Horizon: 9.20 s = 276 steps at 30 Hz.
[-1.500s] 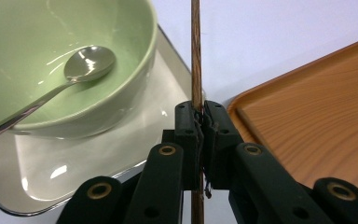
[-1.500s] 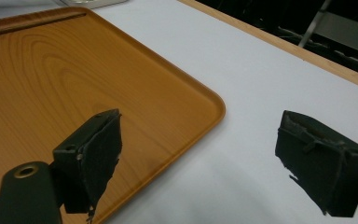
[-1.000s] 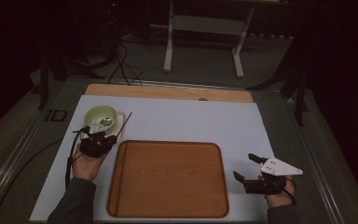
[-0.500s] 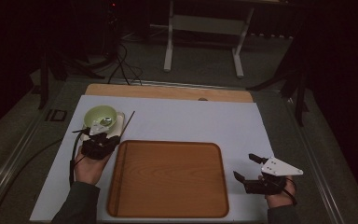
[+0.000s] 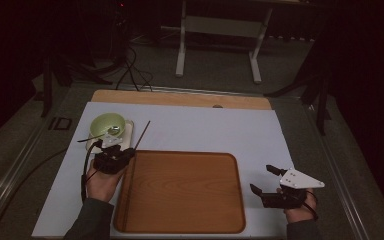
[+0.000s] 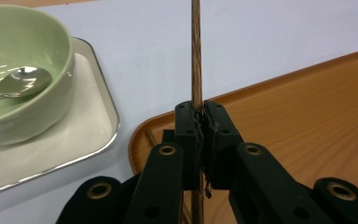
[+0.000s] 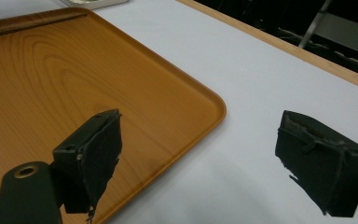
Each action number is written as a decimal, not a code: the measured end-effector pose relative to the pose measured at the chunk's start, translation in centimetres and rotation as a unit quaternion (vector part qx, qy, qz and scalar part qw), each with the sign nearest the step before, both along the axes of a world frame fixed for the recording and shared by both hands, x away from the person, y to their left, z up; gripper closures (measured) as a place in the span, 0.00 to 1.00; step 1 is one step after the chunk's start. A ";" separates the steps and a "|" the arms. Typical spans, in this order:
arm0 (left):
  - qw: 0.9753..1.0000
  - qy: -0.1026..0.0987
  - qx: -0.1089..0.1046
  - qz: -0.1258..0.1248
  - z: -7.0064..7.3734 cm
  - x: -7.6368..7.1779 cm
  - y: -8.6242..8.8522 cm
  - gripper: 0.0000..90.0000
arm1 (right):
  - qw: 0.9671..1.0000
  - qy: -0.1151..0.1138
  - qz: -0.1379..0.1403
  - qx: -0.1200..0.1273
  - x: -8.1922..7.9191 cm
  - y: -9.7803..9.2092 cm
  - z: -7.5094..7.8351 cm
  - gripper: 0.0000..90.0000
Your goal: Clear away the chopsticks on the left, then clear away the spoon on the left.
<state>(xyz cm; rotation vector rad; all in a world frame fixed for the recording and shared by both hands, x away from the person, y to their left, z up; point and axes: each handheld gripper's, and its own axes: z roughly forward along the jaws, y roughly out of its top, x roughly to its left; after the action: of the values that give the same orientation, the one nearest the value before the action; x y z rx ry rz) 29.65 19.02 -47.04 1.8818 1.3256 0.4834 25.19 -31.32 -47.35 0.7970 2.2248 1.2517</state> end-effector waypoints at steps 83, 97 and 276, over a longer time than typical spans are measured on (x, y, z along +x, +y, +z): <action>0.987 0.062 -0.077 0.127 -5.0 -6.5 -1.5 0.84 | 1.000 0.001 0.005 -0.001 0.0 0.1 0.0 0.16; 0.985 0.031 -0.105 0.135 -2.4 -6.6 0.7 0.79 | 1.000 0.000 0.004 -0.002 0.0 0.2 0.0 0.16; 0.975 -0.093 -0.053 0.194 0.9 3.7 11.1 0.99 | 0.999 0.002 0.008 -0.031 0.0 0.5 -0.2 0.16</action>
<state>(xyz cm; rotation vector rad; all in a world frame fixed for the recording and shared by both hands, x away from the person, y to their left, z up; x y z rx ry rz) 33.33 30.10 -46.16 1.4544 1.5624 0.7515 25.18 -30.78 -47.55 0.7594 2.2651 1.1837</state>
